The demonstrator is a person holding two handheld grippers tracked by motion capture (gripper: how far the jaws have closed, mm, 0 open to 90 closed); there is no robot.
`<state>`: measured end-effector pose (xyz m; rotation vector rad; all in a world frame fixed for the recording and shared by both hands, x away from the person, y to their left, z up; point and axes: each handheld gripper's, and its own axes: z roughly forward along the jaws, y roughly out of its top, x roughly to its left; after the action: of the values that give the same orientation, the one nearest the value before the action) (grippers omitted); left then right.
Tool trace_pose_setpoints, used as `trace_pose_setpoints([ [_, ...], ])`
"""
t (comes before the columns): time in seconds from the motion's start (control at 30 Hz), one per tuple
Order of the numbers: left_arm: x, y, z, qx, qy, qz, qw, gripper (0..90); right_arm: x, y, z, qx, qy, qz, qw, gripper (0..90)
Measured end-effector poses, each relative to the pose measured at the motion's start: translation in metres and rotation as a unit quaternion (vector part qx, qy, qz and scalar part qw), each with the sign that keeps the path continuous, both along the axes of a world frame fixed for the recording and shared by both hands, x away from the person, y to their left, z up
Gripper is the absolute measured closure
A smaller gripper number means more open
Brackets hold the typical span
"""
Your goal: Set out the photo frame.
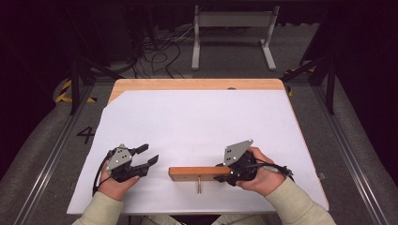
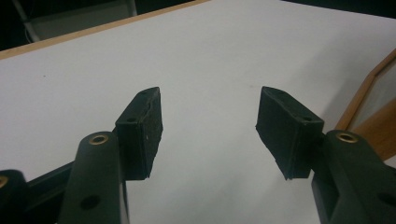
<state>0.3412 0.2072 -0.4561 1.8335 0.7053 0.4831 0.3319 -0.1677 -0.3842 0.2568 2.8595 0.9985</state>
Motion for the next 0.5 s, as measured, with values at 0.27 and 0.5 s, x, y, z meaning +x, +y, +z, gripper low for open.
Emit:
trace_pose_setpoints([
  [0.27, 0.0, -0.001, -0.001, 0.007, -0.002, -0.001, 1.0, 41.4, -0.017, 0.005, -0.005, -0.021, -0.001, 0.018, 0.9996, 55.7],
  [0.5, 0.0, -0.002, -0.001, 0.004, 0.001, -0.002, 1.0, 41.5, -0.018, 0.0, -0.005, -0.004, -0.001, 0.001, 1.0, 47.2],
])
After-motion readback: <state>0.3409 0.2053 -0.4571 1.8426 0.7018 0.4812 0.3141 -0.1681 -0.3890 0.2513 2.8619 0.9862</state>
